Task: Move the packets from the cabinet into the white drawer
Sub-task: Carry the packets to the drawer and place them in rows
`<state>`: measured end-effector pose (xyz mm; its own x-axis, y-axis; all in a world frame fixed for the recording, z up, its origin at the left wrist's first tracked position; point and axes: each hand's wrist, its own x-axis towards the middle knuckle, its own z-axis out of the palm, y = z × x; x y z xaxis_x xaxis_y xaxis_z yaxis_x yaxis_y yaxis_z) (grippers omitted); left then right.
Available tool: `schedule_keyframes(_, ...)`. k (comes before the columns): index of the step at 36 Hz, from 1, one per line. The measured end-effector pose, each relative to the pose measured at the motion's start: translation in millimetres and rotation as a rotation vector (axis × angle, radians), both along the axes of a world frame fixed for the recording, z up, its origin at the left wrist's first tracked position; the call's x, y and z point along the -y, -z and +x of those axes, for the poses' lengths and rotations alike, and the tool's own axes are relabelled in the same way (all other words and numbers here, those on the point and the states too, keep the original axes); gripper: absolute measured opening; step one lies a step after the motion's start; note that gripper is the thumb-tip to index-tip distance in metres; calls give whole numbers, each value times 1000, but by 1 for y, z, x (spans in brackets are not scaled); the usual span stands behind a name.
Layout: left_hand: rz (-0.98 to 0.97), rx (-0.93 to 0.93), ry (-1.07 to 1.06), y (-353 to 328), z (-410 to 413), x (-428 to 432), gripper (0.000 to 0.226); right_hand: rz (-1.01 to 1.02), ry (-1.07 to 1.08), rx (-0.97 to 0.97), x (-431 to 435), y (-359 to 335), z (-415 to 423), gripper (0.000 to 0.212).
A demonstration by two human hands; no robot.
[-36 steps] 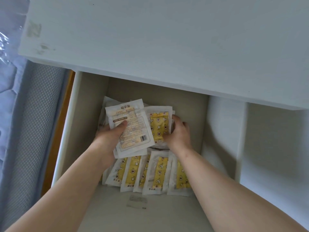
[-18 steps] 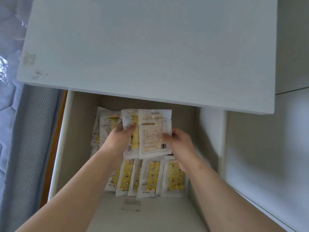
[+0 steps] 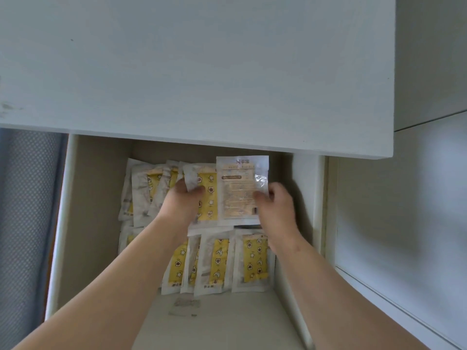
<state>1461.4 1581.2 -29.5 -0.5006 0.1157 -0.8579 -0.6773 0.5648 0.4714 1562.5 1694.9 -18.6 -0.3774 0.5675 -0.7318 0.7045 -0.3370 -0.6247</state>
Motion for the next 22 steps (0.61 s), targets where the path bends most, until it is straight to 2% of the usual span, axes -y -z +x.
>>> schedule_keyframes(2, -35, -74, 89, 2, -1, -3, 34, 94, 35, 4, -2, -1, 2, 11)
schedule_keyframes(5, -79, -126, 175, 4, 1, -12, 45, 251, 13, 7, 0, -2, 1, 7)
schedule_keyframes(7, -121, -158, 273, 5, 3, -19, 46, 394, -46, 10, 4, 0, -1, 11)
schedule_keyframes(9, -149, -200, 370, 7, 5, -24, 35, 553, -145, 4, 7, 1, -1, 18)
schedule_keyframes(11, -174, -246, 429, 10, 5, -26, 33, 624, -255, 4, 12, 4, -2, 21)
schedule_keyframes(15, -207, -277, 431, 16, 5, -22, 39, 559, -456, 76, 22, 17, -1, 15)
schedule_keyframes(17, -210, -277, 429, 19, 4, -17, 39, 431, -528, 124, 27, 27, -1, 8)
schedule_keyframes(20, -217, -308, 467, 20, 3, -12, 37, 204, -548, 160, 32, 35, -2, 19)
schedule_keyframes(22, -227, -374, 523, 17, 3, -10, 38, 268, -537, 178, 33, 35, -3, 23)
